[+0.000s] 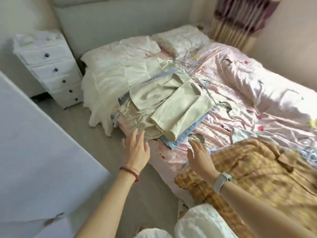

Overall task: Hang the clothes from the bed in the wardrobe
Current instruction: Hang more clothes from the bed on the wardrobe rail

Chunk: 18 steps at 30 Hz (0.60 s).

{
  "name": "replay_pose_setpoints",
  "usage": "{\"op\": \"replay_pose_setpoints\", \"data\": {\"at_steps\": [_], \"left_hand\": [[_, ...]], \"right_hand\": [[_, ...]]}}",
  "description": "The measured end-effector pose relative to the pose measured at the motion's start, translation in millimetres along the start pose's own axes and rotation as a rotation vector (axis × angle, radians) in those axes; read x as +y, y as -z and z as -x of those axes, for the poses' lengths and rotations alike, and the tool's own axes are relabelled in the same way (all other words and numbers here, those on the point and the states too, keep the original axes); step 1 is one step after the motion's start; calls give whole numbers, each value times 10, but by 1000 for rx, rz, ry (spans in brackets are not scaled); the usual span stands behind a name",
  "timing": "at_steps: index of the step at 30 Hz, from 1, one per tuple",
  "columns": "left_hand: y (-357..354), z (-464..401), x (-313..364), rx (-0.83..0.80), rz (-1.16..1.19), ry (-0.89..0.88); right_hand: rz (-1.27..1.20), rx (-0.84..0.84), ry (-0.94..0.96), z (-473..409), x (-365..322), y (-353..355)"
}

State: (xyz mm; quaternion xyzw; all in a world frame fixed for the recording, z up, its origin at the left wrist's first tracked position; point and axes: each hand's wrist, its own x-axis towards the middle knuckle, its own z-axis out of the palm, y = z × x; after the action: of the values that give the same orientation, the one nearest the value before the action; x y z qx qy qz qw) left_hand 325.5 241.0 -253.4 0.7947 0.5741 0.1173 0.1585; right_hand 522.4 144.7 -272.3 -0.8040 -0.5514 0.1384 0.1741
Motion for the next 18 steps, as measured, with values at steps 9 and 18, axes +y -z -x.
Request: {"op": "replay_pose_setpoints", "data": {"at_steps": [9,18], "left_hand": [[-1365,-470,2382,-330,-69,-515],[-2839,-378,4119,-687,-139,-703]], "right_hand": [[-81,134,-525,450,2266,731],[-138,215,-946,751,4659,1245]]}}
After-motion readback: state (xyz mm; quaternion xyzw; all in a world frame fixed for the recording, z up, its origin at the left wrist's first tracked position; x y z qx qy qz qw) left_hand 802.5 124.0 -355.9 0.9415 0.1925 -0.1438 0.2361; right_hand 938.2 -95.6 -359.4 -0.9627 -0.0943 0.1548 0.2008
